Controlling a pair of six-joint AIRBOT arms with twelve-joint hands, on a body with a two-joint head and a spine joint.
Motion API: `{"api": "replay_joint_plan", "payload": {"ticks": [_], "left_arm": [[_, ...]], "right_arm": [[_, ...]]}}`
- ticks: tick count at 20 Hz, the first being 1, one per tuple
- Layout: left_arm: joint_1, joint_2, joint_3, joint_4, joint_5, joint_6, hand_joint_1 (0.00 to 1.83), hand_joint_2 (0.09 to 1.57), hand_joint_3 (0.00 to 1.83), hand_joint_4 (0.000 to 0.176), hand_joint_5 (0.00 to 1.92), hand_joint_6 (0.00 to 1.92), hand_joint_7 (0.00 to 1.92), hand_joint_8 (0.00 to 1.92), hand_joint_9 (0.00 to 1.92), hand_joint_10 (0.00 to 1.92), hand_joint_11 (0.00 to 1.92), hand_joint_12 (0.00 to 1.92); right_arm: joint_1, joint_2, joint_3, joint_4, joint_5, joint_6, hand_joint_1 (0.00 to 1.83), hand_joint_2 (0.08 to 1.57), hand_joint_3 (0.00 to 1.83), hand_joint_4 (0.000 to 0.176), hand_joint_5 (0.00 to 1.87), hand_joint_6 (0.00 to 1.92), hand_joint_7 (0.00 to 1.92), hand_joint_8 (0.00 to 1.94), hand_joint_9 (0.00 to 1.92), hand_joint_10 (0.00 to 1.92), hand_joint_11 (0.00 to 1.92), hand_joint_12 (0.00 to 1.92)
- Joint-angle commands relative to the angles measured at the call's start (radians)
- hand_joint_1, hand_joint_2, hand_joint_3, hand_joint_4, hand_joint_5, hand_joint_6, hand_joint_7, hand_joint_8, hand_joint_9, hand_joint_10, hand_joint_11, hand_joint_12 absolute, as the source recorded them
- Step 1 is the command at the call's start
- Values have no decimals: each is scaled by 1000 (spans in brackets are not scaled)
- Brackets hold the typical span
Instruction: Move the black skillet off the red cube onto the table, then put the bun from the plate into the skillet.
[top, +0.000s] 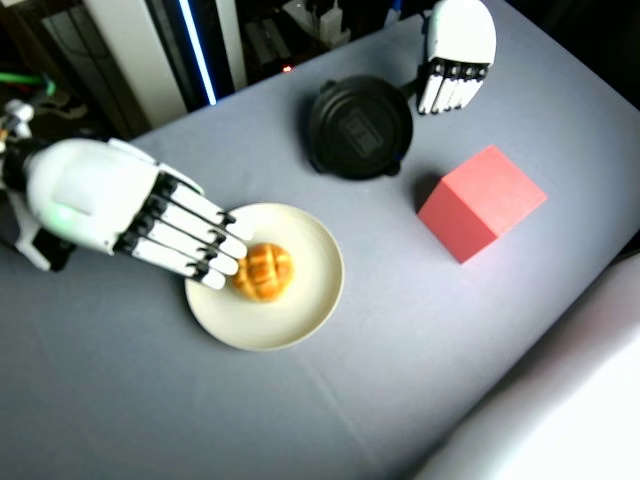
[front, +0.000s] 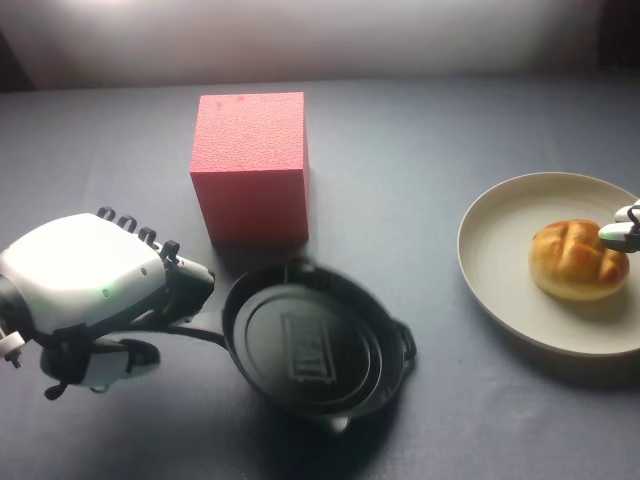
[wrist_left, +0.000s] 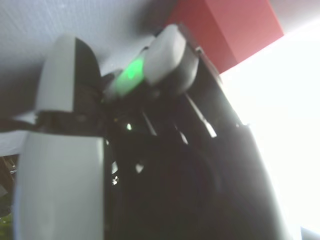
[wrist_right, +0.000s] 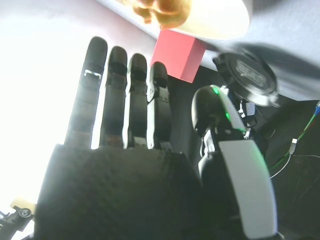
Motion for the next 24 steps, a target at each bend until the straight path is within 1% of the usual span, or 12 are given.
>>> {"api": "replay_joint_plan", "payload": {"ticks": [1, 7, 9, 11, 12, 13, 14, 16, 19, 22, 23, 24], "left_arm": [[-6, 3, -2, -5, -103, 4, 1072, 1182, 4, 0, 825, 1247, 594, 1464, 600, 1573, 526, 1813], [4, 11, -8, -11, -115, 4, 1027, 1194, 0, 0, 808, 1258, 495, 1389, 502, 1481, 396, 1649], [10, 19, -14, -16, -133, 4, 858, 1064, 0, 0, 505, 765, 435, 1002, 452, 1085, 353, 1346], [25, 38, -32, -40, -170, 23, 800, 1033, 0, 0, 519, 313, 472, 522, 393, 640, 59, 1324], [31, 45, -38, -49, -184, 31, 800, 1033, 0, 0, 519, 313, 472, 522, 393, 640, 59, 1324], [39, 53, -44, -57, -202, 32, 745, 1020, 0, 0, 444, 42, 475, 107, 365, 346, 1, 1285], [44, 59, -49, -61, -216, 32, 721, 1002, 0, 0, 392, 8, 429, 27, 348, 184, 0, 1216], [59, 77, -64, -67, -253, 32, 717, 987, 0, 53, 274, 2, 302, 3, 278, 34, 0, 857], [78, 112, -98, -68, -341, 33, 692, 975, 0, 80, 210, 0, 220, 0, 177, 0, 0, 589], [98, 141, -122, -73, -439, 34, 767, 966, 0, 76, 199, 1, 193, 0, 120, 2, 0, 403], [106, 148, -127, -77, -460, 34, 742, 963, 0, 88, 176, 0, 166, 0, 103, 0, 0, 423], [112, 154, -133, -80, -479, 34, 718, 946, 0, 96, 170, 0, 154, 2, 103, 1, 0, 526]], "right_arm": [[9, 9, 5, 14, 117, 4, 433, 1445, 0, 0, 481, 2, 451, 3, 473, 2, 301, 574], [9, 9, 5, 14, 118, 4, 420, 1451, 2, 0, 478, 2, 449, 3, 470, 3, 280, 595], [9, 9, 6, 14, 120, 4, 374, 1454, 3, 0, 466, 0, 432, 0, 454, 0, 268, 570], [10, 10, 6, 14, 130, 4, 355, 1454, 1, 0, 462, 0, 421, 0, 442, 0, 262, 551], [11, 10, 6, 14, 132, 4, 355, 1454, 1, 0, 462, 0, 421, 0, 442, 0, 262, 551], [13, 10, 6, 14, 135, 4, 353, 1451, 0, 0, 456, 0, 417, 0, 433, 0, 255, 542], [16, 10, 7, 14, 138, 4, 361, 1448, 0, 0, 449, 0, 411, 1, 410, 0, 248, 485], [30, 10, 12, 14, 142, 4, 421, 1429, 0, 5, 457, 1, 428, 3, 411, 1, 249, 455], [66, 0, 34, 14, 123, 3, 694, 1299, 0, 0, 491, 3, 464, 3, 418, 1, 235, 426], [145, -33, 82, -8, 10, 4, 866, 1094, 7, 4, 513, 0, 491, 0, 436, 0, 162, 590], [176, -48, 103, -26, -42, 4, 925, 1043, 4, 12, 521, 0, 515, 0, 470, 0, 123, 747], [207, -65, 122, -41, -87, 4, 989, 1017, 0, 41, 508, 0, 499, 0, 448, 0, 79, 771]]}}
